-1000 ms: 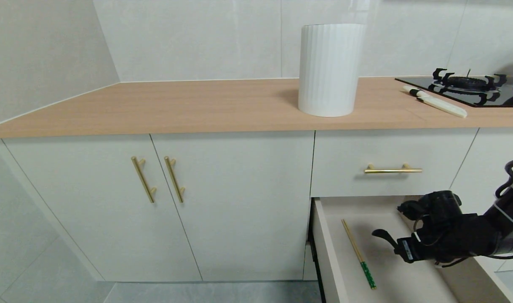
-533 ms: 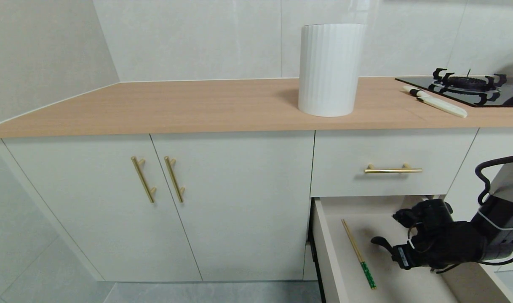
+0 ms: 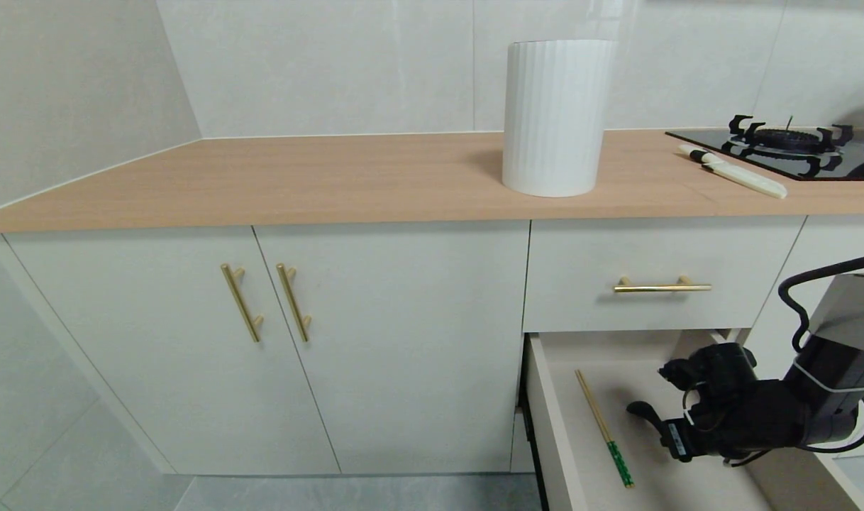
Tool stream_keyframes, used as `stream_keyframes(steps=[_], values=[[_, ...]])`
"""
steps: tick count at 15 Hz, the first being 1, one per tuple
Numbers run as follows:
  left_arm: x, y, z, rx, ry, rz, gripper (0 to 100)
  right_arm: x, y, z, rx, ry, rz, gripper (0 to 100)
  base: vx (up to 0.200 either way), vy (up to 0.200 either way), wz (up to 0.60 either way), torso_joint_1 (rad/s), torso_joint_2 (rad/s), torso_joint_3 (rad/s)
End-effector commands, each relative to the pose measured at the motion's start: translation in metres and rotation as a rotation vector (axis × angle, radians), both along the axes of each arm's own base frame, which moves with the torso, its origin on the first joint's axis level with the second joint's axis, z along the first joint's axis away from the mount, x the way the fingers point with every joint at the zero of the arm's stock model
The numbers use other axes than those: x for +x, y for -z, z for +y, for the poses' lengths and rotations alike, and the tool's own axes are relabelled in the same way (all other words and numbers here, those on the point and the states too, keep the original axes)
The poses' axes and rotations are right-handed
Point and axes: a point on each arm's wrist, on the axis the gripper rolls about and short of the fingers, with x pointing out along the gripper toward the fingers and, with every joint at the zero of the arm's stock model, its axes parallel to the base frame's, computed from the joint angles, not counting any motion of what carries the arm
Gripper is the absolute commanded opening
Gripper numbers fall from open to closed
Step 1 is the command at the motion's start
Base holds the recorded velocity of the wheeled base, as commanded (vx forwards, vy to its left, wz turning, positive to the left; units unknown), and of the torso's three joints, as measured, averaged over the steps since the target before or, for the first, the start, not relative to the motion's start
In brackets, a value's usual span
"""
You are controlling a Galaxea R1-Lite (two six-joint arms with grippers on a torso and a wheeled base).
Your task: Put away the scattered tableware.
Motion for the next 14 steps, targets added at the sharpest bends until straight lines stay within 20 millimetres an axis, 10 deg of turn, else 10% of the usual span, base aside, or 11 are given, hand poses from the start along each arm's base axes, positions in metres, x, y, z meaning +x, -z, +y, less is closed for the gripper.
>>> stream_keyframes(steps=[1, 4, 5, 14], values=[[0.000, 0.000, 0.000, 0.000, 0.000, 0.000, 100, 0.000, 0.001, 0.000, 0.000, -0.001, 0.002, 0, 0.000, 0.000, 0.00, 0.000, 0.00, 0.000], [0.000, 0.000, 0.000, 0.000, -0.002, 0.000, 100, 0.001, 0.000, 0.000, 0.000, -0.001, -0.007, 0, 0.000, 0.000, 0.00, 0.000, 0.00, 0.000], [0.000, 0.000, 0.000, 0.000, -0.002, 0.000, 100, 0.001, 0.000, 0.000, 0.000, -0.001, -0.007, 100, 0.000, 0.000, 0.00, 0.000, 0.00, 0.000], [0.000, 0.000, 0.000, 0.000, -0.002, 0.000, 100, -0.003, -0.024, -0.001, 0.006, 0.004, -0.070, 100, 0.000, 0.000, 0.00, 0.000, 0.00, 0.000]])
